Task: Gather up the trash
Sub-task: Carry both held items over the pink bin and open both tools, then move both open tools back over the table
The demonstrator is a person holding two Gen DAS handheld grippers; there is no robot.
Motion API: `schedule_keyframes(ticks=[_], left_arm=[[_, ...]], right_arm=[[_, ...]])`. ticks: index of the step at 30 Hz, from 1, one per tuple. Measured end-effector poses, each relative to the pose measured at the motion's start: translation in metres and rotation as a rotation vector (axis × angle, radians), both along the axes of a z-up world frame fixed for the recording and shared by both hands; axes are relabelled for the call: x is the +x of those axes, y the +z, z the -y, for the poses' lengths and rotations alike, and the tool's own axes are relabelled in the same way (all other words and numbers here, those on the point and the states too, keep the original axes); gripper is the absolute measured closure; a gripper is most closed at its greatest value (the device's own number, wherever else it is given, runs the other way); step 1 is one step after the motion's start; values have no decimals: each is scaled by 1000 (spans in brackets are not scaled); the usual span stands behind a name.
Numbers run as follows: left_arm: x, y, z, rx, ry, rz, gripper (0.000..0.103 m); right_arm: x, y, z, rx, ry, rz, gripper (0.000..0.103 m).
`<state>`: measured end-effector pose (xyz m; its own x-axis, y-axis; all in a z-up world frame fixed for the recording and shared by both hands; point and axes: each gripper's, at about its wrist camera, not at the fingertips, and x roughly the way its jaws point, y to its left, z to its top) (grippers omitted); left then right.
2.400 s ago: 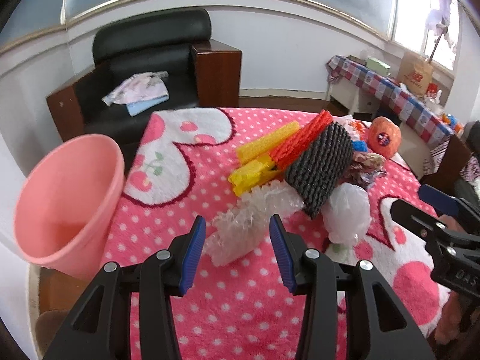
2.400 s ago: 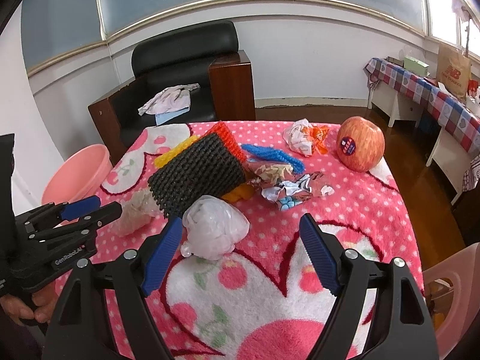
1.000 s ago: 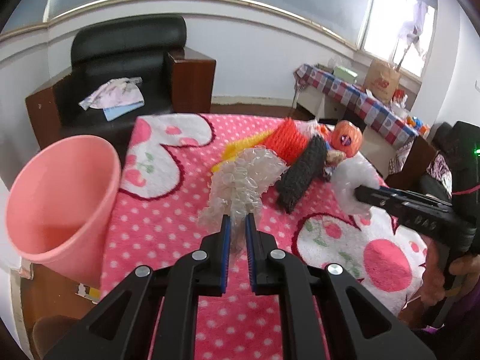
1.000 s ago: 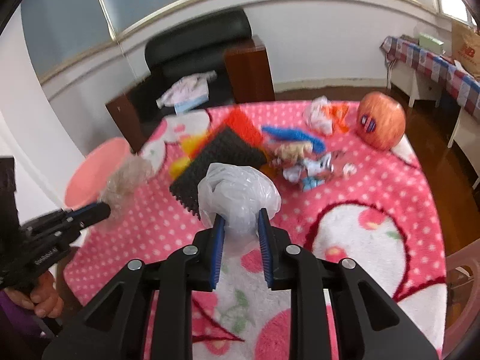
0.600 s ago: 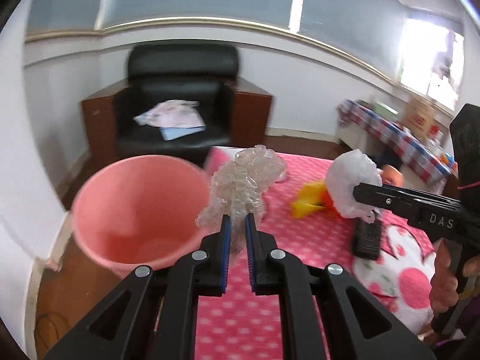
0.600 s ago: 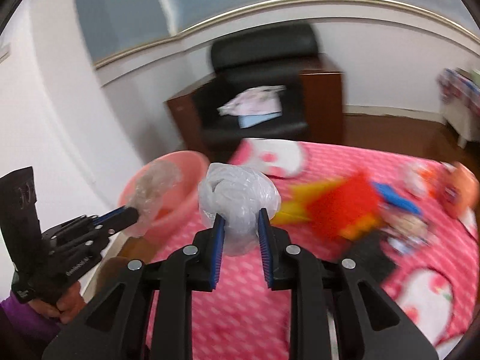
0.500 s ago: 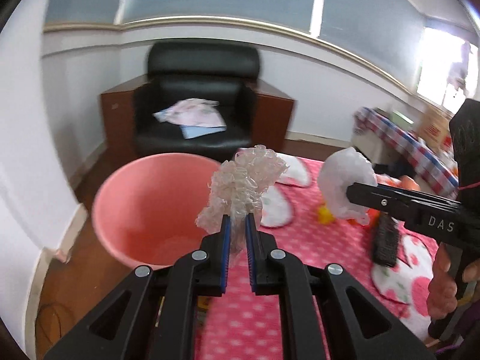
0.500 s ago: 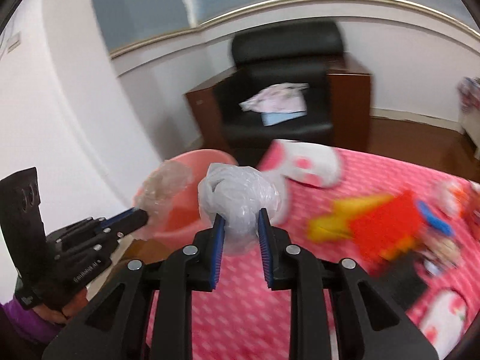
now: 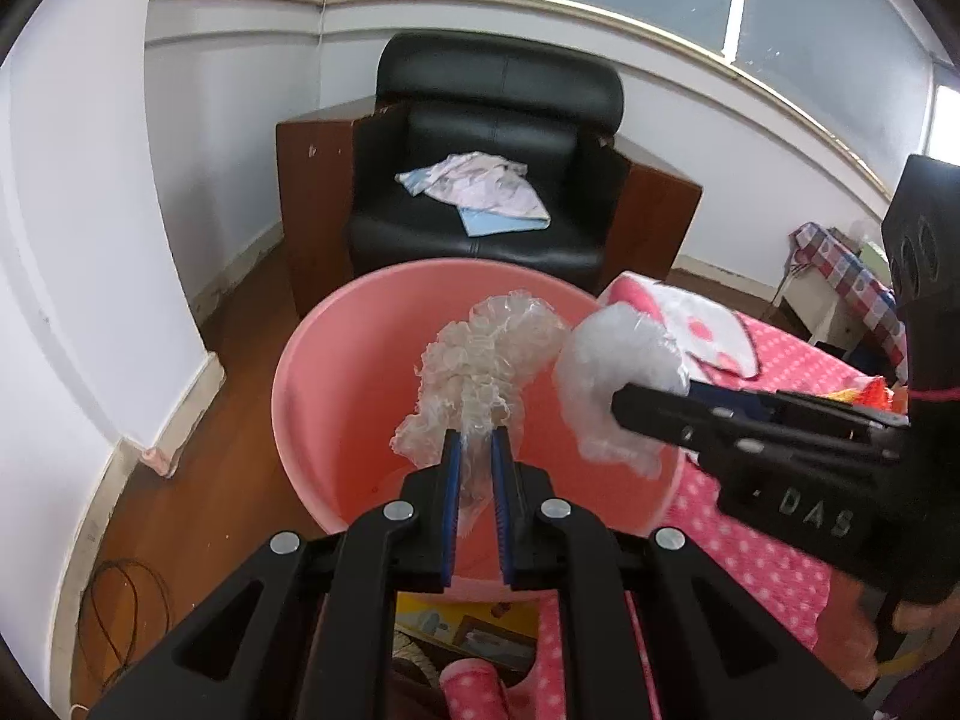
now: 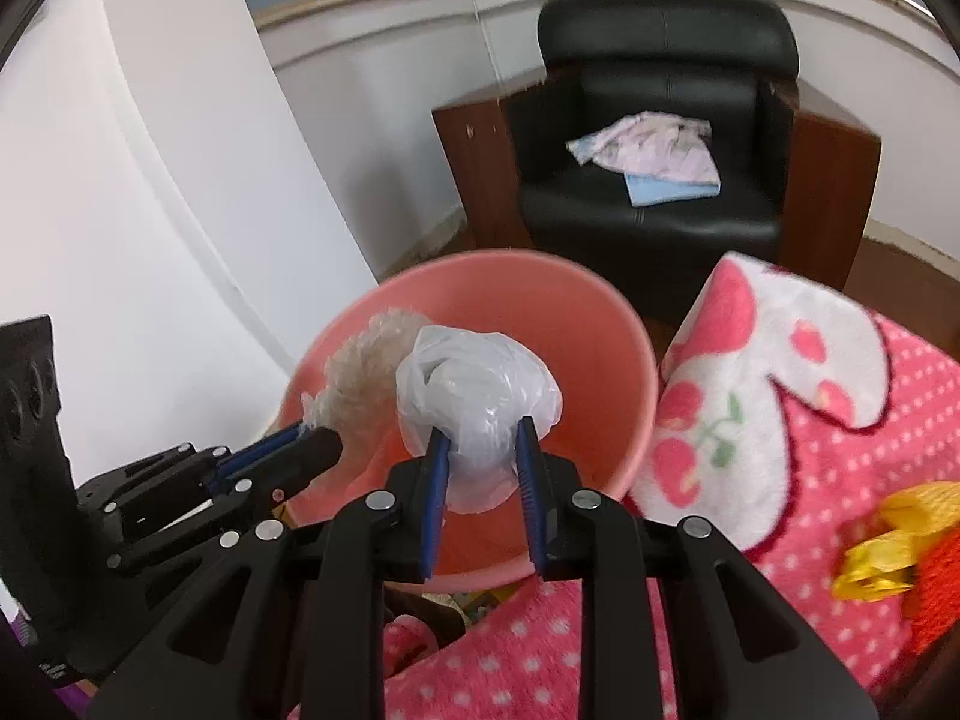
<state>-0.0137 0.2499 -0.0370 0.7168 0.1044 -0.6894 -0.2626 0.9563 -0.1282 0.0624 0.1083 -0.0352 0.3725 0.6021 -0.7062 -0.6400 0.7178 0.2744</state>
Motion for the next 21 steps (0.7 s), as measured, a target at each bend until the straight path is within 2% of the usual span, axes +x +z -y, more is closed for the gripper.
schedule_keyframes(ticks=[4,6,7,9,14,21], left_arm=[[10,-14,-3,-2,-7,-37,93],[17,-17,-3,0,-13,-48,89],[17,-17,-1,2,-16,-49,86],[20,-16,1,2,-17,-52,82],[14,-5,4,5,-9,-22,72],[-2,14,17,12,-11,27,66]], right_arm=[[2,-8,-10,-25,-12,-26,80],[5,-11,-14,-28,-9,-39,77],[5,-11,-14,-37,-14,-35,72],[7,-10,-13,-49,-33,-19,70],[9,-4,6,-18,-67,-36,52],[-9,17,30,26,-56,1,52]])
